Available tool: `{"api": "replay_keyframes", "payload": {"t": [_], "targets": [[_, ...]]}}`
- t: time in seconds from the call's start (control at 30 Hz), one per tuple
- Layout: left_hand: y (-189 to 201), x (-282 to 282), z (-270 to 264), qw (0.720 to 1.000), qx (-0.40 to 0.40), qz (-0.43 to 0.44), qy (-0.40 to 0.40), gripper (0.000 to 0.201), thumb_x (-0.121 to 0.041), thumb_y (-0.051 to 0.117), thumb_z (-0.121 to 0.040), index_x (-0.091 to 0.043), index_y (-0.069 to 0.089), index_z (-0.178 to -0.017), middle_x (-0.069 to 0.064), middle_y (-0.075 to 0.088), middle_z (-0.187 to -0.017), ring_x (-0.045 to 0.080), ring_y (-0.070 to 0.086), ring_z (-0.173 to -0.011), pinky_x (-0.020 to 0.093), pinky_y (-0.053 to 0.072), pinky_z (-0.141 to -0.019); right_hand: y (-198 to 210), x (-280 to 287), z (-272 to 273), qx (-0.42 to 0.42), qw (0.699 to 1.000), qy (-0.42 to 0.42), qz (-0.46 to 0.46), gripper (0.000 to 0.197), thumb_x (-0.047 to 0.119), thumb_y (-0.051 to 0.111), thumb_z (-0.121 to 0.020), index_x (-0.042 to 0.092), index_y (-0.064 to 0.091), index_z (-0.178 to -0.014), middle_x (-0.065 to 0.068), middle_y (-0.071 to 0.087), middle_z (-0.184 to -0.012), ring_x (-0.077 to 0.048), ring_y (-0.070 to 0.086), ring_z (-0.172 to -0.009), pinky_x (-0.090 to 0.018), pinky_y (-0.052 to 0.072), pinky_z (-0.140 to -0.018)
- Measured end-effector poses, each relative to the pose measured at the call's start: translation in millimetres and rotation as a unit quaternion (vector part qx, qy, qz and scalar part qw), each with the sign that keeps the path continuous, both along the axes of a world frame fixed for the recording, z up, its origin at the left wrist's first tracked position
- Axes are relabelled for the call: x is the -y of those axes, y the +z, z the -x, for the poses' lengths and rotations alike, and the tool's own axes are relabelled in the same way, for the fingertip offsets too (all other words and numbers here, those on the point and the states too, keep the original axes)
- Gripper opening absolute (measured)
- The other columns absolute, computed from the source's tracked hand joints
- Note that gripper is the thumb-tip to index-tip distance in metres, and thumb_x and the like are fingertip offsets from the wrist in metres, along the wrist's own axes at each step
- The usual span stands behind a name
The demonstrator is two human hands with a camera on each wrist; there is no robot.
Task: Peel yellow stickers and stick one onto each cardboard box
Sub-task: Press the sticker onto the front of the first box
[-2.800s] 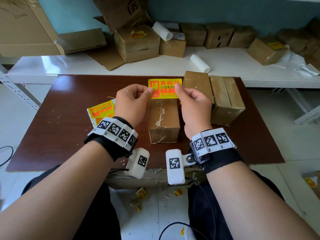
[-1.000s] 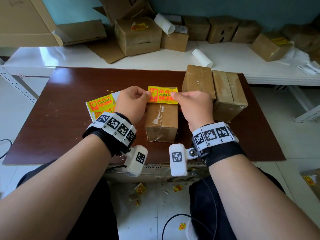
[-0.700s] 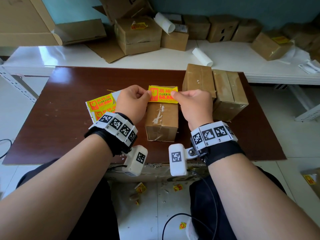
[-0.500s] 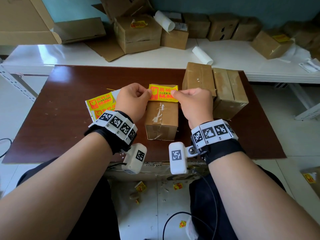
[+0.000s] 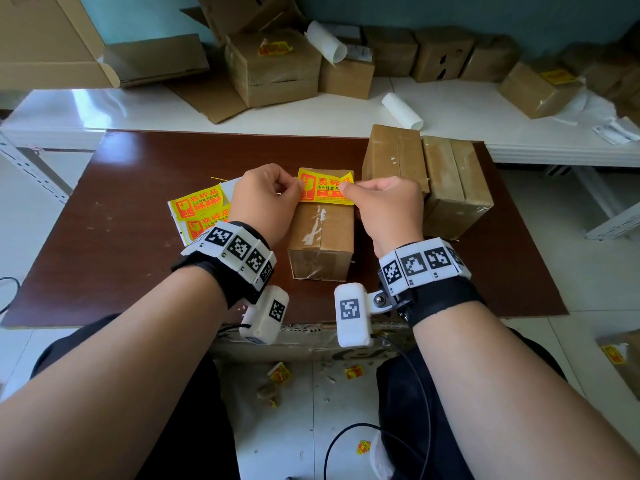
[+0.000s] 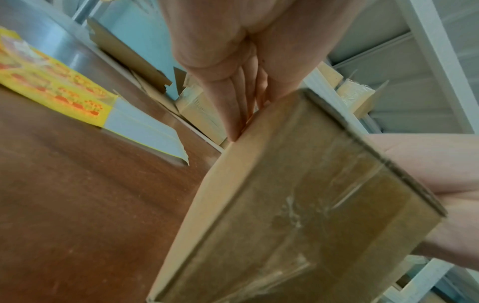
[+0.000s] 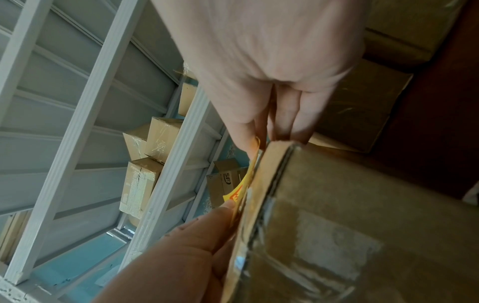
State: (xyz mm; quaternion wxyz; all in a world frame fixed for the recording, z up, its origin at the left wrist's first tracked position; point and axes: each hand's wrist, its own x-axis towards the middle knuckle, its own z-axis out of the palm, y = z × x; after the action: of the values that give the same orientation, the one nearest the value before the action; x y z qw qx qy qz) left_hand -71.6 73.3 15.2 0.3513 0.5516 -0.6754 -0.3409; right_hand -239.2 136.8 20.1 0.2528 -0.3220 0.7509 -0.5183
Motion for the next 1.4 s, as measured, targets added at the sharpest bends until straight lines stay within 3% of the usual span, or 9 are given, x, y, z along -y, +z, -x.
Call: {"api": "replay_keyframes", "payload": {"t": [0.43, 0.63, 0.8, 1.1, 1.23, 1.4], "targets": [[-2, 2, -1, 1.000, 0.011, 0.021, -0.002, 0.022, -0.033, 0.074, -0.096, -0.017, 0.071, -0.081, -0.001, 0.071, -0.072, 0.013, 0.060, -0.064, 0.025, 0.045, -0.057, 1, 0, 1, 0.027, 1.000, -0.010, -0.002, 0.023, 0.033, 0.096, -0.080, 0.030, 0.075, -0.071, 0.004, 0.080, -0.083, -0.011, 0.075, -0.086, -0.042, 0.066, -0.089], [-2, 1, -2, 1.000, 0.006, 0.025, -0.001, 0.021, -0.031, 0.074, -0.095, -0.015, 0.072, -0.082, 0.003, 0.074, -0.076, 0.016, 0.065, -0.069, 0.029, 0.050, -0.062, 0, 1, 1, 0.013, 1.000, -0.010, -0.002, 0.028, 0.032, 0.097, -0.079, 0.032, 0.072, -0.064, 0.006, 0.079, -0.078, -0.010, 0.075, -0.079, -0.042, 0.066, -0.086], [0, 2, -2, 1.000, 0.013, 0.024, -0.006, 0.021, -0.032, 0.075, -0.095, -0.017, 0.072, -0.081, 0.000, 0.074, -0.075, 0.013, 0.063, -0.067, 0.024, 0.047, -0.057, -1, 2, 1, 0.008, 1.000, -0.008, -0.007, 0.027, 0.034, 0.096, -0.079, 0.031, 0.074, -0.065, 0.006, 0.079, -0.080, -0.010, 0.075, -0.081, -0.042, 0.067, -0.087], [6, 0, -3, 1.000, 0.011, 0.009, -0.010, 0.020, -0.031, 0.079, -0.092, -0.016, 0.073, -0.080, 0.004, 0.077, -0.077, 0.027, 0.074, -0.077, 0.038, 0.059, -0.067, 2, 1, 3, 0.002, 1.000, -0.008, -0.022, 0.019, 0.034, 0.098, -0.077, 0.025, 0.081, -0.075, 0.003, 0.081, -0.084, -0.011, 0.077, -0.083, -0.043, 0.067, -0.087], [8, 1, -4, 1.000, 0.002, -0.016, -0.011, 0.020, -0.031, 0.081, -0.090, -0.017, 0.073, -0.078, 0.003, 0.078, -0.076, 0.028, 0.076, -0.076, 0.051, 0.065, -0.072, 3, 1, 5, 0.000, 1.000, -0.004, -0.031, 0.019, 0.034, 0.098, -0.076, 0.023, 0.082, -0.077, 0.002, 0.081, -0.082, -0.014, 0.077, -0.082, -0.045, 0.068, -0.084], [13, 1, -3, 0.999, 0.003, -0.033, -0.012, 0.018, -0.029, 0.081, -0.090, -0.017, 0.074, -0.079, 0.002, 0.078, -0.074, 0.025, 0.077, -0.073, 0.048, 0.066, -0.073, 3, 2, 6, -0.013, 0.999, -0.003, -0.037, 0.020, 0.036, 0.097, -0.076, 0.022, 0.083, -0.076, 0.003, 0.080, -0.079, -0.016, 0.078, -0.080, -0.047, 0.068, -0.082]]}}
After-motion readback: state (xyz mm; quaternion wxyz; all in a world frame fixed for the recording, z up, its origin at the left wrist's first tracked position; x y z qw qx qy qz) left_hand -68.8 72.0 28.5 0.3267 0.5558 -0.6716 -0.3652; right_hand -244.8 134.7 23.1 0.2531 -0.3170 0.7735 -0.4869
